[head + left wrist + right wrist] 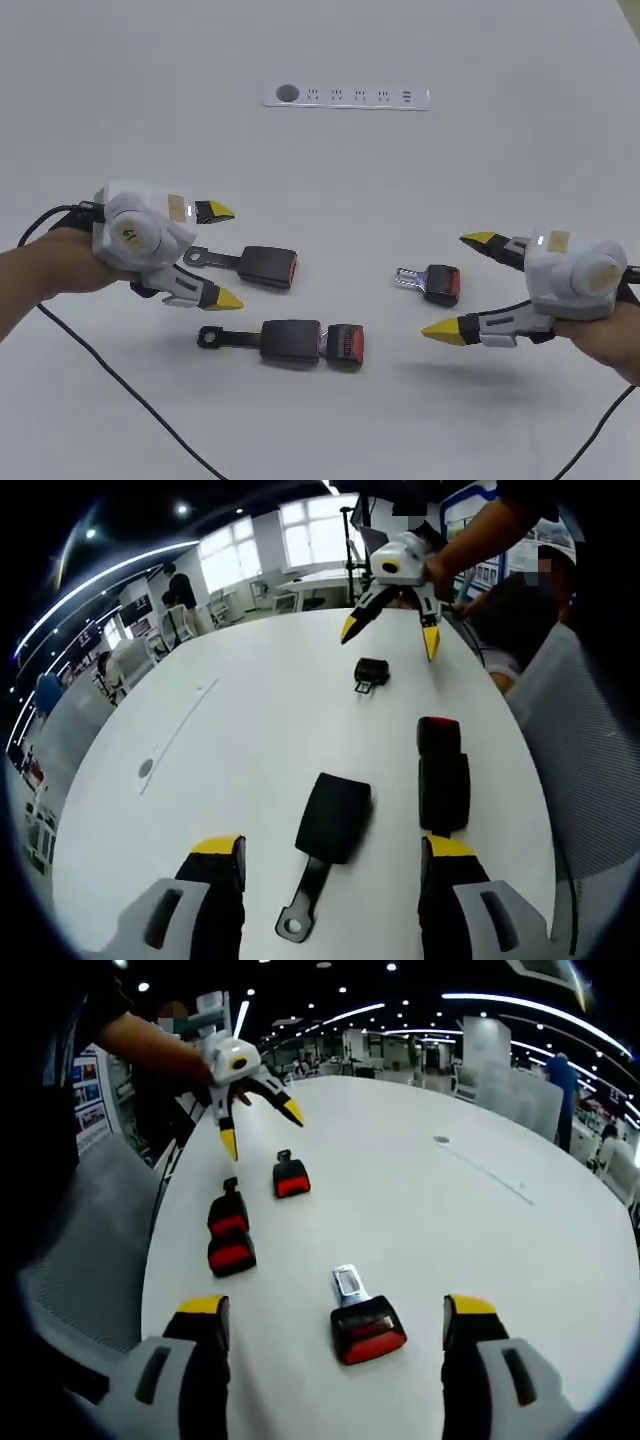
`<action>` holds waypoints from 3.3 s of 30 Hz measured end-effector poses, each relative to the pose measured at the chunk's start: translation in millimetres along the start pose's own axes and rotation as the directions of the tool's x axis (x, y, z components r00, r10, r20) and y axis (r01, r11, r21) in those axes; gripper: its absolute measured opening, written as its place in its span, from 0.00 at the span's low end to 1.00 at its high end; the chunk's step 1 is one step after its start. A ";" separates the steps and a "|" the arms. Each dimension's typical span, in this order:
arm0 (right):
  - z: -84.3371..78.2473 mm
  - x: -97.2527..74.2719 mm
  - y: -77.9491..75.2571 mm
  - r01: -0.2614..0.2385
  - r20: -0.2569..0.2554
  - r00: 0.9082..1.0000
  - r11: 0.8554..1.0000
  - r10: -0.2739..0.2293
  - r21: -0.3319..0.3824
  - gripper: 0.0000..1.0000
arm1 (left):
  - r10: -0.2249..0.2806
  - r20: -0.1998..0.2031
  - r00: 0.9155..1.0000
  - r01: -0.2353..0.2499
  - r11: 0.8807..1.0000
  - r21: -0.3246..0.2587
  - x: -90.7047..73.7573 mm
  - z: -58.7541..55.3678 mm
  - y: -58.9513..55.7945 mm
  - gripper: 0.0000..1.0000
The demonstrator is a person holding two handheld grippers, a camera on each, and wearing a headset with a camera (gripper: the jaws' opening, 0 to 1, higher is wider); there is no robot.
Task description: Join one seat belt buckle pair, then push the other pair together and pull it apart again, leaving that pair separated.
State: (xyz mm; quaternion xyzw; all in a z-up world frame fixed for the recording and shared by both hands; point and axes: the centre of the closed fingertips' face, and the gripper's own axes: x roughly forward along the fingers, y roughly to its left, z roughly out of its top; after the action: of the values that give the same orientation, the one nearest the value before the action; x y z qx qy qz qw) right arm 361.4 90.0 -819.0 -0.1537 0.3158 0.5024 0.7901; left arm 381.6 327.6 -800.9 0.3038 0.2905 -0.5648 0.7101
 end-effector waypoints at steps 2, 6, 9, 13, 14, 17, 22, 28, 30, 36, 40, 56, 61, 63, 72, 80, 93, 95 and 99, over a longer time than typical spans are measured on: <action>-4.6 1.5 -2.3 -0.011 -0.015 1.000 1.000 0.011 0.009 0.89 | -0.014 -0.008 1.000 0.014 1.000 0.002 4.0 -1.3 0.9 0.72; -16.6 5.0 -7.9 -0.035 -0.056 0.998 0.999 0.037 0.027 0.86 | -0.039 -0.017 0.999 0.039 0.999 0.025 13.9 -2.6 3.3 0.70; -25.3 7.5 -10.3 -0.054 -0.086 0.995 0.998 0.057 0.035 0.84 | -0.062 -0.032 0.998 0.064 0.997 0.042 23.4 -6.5 3.3 0.68; -28.2 9.1 -12.2 -0.084 -0.092 0.992 0.993 0.092 0.084 0.82 | -0.089 -0.047 0.995 0.092 0.994 0.064 33.7 -13.4 1.7 0.66; -28.4 9.3 -12.8 -0.083 -0.094 0.991 0.993 0.090 0.079 0.82 | -0.097 -0.055 0.994 0.100 0.993 0.059 35.4 -15.5 1.4 0.66; -31.0 10.6 -10.1 -0.098 -0.118 0.987 0.993 0.106 0.067 0.81 | -0.116 -0.055 0.992 0.120 0.990 0.073 41.5 -15.5 0.6 0.65; -34.9 12.7 -7.3 -0.119 -0.151 0.981 0.992 0.122 0.028 0.75 | -0.132 -0.053 0.990 0.136 0.986 0.095 50.2 -12.9 2.2 0.59; -27.3 14.6 -8.2 -0.129 -0.142 0.982 0.992 0.128 -0.001 0.68 | -0.150 -0.064 0.987 0.156 0.983 0.093 56.7 -17.4 4.4 0.53; -28.0 14.5 -6.8 -0.127 -0.151 0.981 0.992 0.123 -0.017 0.59 | -0.157 -0.067 0.985 0.164 0.980 0.110 58.4 -16.9 1.9 0.49; -28.1 15.6 -11.9 -0.111 -0.148 0.983 0.994 0.107 -0.018 0.43 | -0.184 -0.063 0.981 0.189 0.978 0.086 60.0 -17.5 -2.9 0.43; -27.6 18.0 -12.0 -0.121 -0.154 0.982 0.992 0.113 -0.046 0.37 | -0.168 -0.051 0.984 0.172 0.982 0.073 59.6 -17.8 -2.4 0.40; -29.7 19.0 -14.2 -0.184 -0.170 0.971 0.979 0.167 -0.088 0.35 | -0.154 -0.080 0.985 0.159 0.986 0.055 57.2 -17.4 -3.4 0.34; -27.3 21.8 -15.0 -0.187 -0.167 0.971 0.979 0.171 -0.086 0.35 | -0.154 -0.083 0.985 0.159 0.986 0.058 56.8 -17.6 -2.6 0.34; -25.4 24.4 -15.4 -0.187 -0.165 0.971 0.979 0.171 -0.085 0.35 | -0.154 -0.084 0.984 0.159 0.986 0.055 56.7 -17.6 -2.3 0.34; -12.8 39.9 -14.0 -0.197 -0.157 0.971 0.975 0.180 -0.100 0.35 | -0.154 -0.086 0.984 0.158 0.986 0.046 57.3 -17.6 -0.2 0.34; 2.4 58.7 -8.4 -0.223 -0.152 0.967 0.968 0.205 -0.111 0.35 | -0.149 -0.083 0.985 0.152 0.988 0.033 57.9 -17.6 2.0 0.34; 31.5 90.9 6.0 -0.272 -0.119 0.959 0.951 0.256 -0.146 0.35 | -0.156 -0.100 0.983 0.161 0.986 0.044 57.4 -19.7 3.0 0.34; 34.5 95.0 8.2 -0.277 -0.112 0.958 0.950 0.263 -0.146 0.35 | -0.158 -0.099 0.982 0.163 0.986 0.046 57.3 -19.8 2.7 0.34; 40.8 102.8 12.7 -0.282 -0.100 0.958 0.947 0.269 -0.152 0.35 | -0.161 -0.097 0.982 0.166 0.985 0.047 57.2 -20.1 2.1 0.34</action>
State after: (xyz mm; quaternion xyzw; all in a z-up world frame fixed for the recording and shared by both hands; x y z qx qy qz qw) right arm 394.6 190.2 -854.5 -0.1924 0.3221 0.6259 0.6838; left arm 393.3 307.4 -856.9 0.3244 0.3314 -0.6142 0.6385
